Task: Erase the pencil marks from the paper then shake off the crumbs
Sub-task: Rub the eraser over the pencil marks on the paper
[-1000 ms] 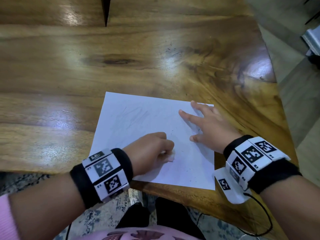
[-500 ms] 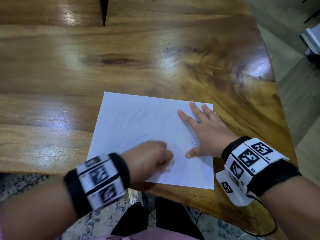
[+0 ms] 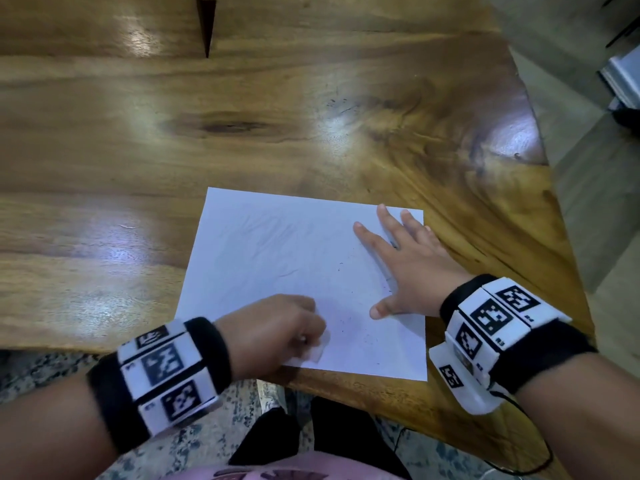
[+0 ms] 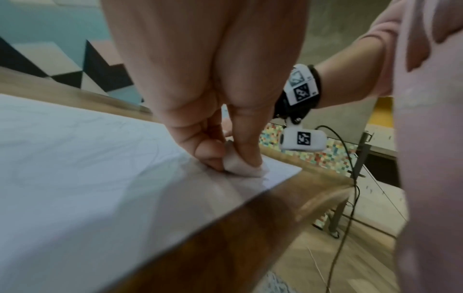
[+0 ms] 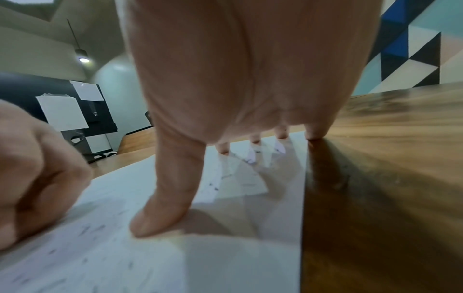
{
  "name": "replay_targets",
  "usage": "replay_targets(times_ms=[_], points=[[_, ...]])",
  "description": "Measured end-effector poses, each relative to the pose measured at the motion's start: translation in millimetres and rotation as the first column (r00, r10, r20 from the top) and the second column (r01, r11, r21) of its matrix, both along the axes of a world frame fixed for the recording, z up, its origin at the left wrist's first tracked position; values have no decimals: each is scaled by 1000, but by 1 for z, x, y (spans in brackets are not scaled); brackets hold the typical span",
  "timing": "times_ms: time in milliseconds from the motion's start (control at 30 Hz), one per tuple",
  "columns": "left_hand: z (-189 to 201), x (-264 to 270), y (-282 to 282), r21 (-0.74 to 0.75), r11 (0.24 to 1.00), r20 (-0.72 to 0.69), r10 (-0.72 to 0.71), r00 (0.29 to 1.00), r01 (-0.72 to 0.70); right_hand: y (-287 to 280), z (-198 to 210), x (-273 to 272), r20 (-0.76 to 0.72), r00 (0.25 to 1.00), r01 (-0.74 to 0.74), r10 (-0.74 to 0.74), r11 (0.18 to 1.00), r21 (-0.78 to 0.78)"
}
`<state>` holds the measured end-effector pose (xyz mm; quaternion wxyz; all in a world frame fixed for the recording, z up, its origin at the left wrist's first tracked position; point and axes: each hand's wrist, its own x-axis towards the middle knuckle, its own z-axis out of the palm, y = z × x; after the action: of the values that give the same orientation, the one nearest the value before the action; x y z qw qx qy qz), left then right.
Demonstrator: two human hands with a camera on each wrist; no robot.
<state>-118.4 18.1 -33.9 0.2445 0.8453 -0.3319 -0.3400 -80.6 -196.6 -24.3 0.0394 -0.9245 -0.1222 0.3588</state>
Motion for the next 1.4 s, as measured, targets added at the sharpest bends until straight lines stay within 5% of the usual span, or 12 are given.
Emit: replay_targets(times_ms=[167, 267, 367, 567, 767, 933, 1100, 1267, 1400], points=[[3, 34, -35, -81, 984, 141, 171, 975, -161, 2, 0, 0, 2, 1000, -3, 3, 1000, -10], [-2, 22, -25, -43, 994, 119, 108, 987, -104, 1, 0, 0, -2, 1000, -3, 3, 1000, -9], [-6, 4, -7, 41, 999, -68, 23, 997, -20, 1, -1, 1, 2, 1000, 7, -7, 1000, 4], [1, 30, -57, -58, 995, 136, 94, 986, -87, 1, -2, 1, 9, 1000, 6, -6, 1000, 5], [-2, 3, -34, -7, 997, -19, -71, 997, 71, 0, -2, 0, 11, 1000, 8, -8, 1000, 13], [0, 24, -52, -87, 992, 213, 110, 971, -93, -1, -4, 0, 27, 1000, 6, -7, 1000, 17], [-1, 7, -28, -51, 998, 66, -25, 998, 28, -1, -3, 0, 28, 1000, 8, -9, 1000, 18], [1, 46, -20, -75, 954, 173, 300, 938, -291, 0, 0, 1, 30, 999, 14, -14, 1000, 19], [-1, 54, -15, -80, 939, 107, 342, 934, -335, 8, 4, 1, 83, 996, 21, -21, 1000, 3]])
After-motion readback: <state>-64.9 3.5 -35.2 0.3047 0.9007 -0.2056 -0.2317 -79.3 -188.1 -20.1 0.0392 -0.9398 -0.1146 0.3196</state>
